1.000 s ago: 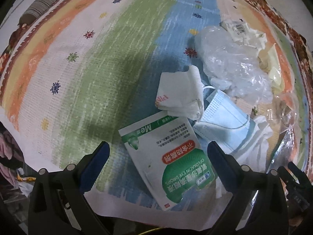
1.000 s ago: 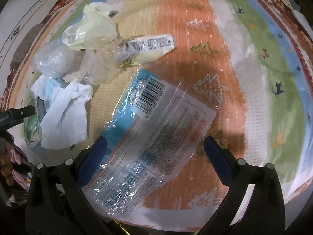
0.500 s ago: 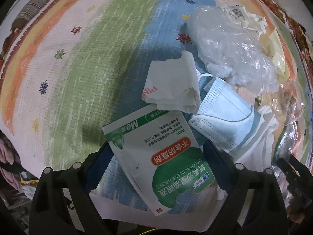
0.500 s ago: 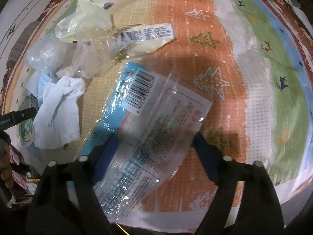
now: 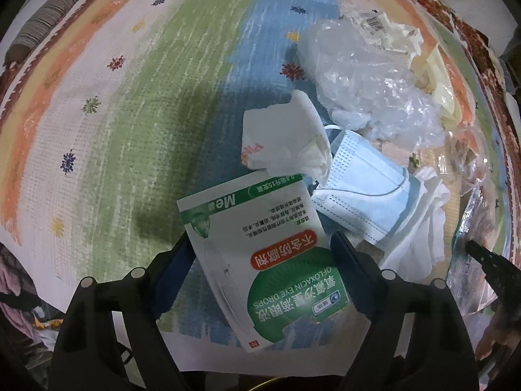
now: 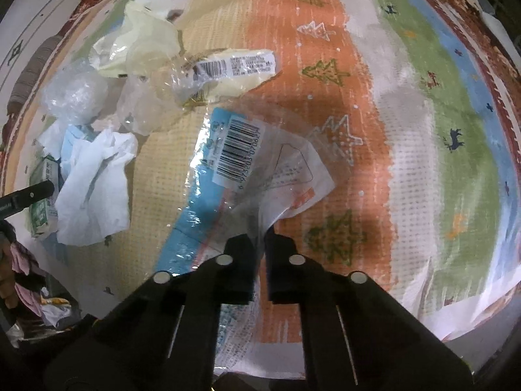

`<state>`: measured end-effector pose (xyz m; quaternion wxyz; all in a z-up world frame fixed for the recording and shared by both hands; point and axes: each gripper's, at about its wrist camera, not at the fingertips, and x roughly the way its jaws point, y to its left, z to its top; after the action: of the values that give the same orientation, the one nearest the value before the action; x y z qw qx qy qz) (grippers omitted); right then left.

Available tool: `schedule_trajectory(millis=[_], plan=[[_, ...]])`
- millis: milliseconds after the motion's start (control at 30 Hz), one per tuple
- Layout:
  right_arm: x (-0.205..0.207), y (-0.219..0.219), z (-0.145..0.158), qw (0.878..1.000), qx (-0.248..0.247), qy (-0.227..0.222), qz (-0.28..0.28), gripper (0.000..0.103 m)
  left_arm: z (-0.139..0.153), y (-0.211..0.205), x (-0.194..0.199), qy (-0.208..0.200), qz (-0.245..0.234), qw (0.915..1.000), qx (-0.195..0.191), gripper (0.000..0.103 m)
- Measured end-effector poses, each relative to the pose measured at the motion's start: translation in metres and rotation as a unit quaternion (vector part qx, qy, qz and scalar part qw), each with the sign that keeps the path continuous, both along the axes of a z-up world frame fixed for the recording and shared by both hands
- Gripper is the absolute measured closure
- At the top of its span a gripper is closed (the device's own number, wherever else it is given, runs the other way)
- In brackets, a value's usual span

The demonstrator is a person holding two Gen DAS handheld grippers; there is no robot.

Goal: Collect trash
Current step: 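Grasp the eye-drop box with the left tool while the right tool grasps the barcode bag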

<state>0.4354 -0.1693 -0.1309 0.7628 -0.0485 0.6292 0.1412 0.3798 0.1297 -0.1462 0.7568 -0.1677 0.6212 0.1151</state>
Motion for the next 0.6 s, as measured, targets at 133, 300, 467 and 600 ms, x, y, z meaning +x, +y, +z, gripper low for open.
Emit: schedule_trajectory(millis=[133, 300, 467, 600], plan=[[-0.004, 0.009, 0.019, 0.999, 0.004, -0.017, 0.031, 0.100, 0.009, 0.000, -0.003, -0.011, -0.009, 0.9999, -0.003, 0.023], [-0.019, 0.021, 0.042, 0.997, 0.016, -0.035, 0.059, 0.100, 0.023, -0.001, -0.010, -0.022, -0.015, 0.9996, 0.003, 0.024], [-0.043, 0.011, 0.065, 0.996, 0.020, -0.047, 0.072, 0.100, 0.036, -0.007, -0.021, -0.034, -0.019, 0.9992, -0.004, 0.024], [-0.052, 0.015, 0.081, 0.996, 0.023, -0.058, 0.070, 0.100, 0.055, -0.007, -0.037, -0.056, -0.019, 0.9981, -0.016, 0.025]])
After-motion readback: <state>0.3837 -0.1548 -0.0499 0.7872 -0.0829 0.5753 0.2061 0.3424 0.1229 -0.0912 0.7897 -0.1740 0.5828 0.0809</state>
